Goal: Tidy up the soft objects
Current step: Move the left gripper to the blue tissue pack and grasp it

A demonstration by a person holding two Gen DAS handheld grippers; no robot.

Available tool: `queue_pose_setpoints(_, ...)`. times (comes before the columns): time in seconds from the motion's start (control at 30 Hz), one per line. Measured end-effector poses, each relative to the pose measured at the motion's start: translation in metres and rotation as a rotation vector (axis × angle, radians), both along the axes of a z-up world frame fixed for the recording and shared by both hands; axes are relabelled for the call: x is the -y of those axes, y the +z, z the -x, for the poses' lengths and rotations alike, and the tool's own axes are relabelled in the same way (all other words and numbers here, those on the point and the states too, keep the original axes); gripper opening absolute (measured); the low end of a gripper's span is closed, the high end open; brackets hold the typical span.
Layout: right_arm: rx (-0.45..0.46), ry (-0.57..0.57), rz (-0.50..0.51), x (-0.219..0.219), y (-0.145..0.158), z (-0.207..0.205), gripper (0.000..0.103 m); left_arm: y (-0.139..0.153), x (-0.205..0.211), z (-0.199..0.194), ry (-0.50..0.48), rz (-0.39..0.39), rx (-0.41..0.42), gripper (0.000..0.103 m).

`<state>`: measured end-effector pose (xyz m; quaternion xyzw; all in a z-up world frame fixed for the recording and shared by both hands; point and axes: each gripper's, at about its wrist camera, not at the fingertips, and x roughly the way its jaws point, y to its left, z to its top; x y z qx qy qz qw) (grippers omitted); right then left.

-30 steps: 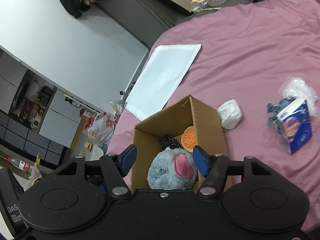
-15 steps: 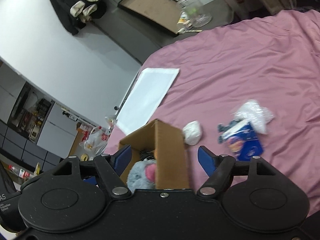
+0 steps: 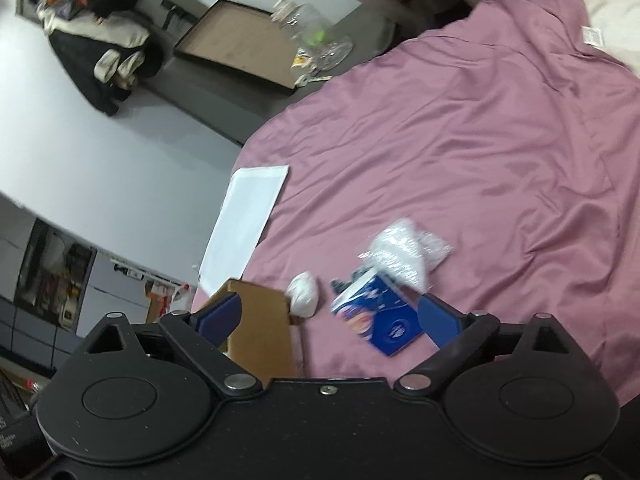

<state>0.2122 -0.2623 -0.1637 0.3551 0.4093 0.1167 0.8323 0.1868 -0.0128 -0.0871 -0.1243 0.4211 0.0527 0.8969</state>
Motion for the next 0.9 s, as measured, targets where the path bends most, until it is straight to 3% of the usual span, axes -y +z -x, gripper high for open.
queue_pose_setpoints(0.5, -0.101, -0.071, -0.107, 0.039, -0.045, -0.02, 0.096, -0.034, 0.053, -0.023, -0.028, -0.044, -0.086, 0.089)
queue_pose_setpoints(0.73, -0.161, -0.101, -0.139, 0.049, -0.065, -0.031, 0.079, -0.056, 0.075, -0.037, -0.055, -0.051, -0.116, 0.089)
queue_pose_setpoints(0.9, -0.176, -0.076, -0.149, 0.046, -0.072, -0.038, 0.077, -0.074, 0.088, -0.046, -0.075, -0.059, -0.148, 0.088)
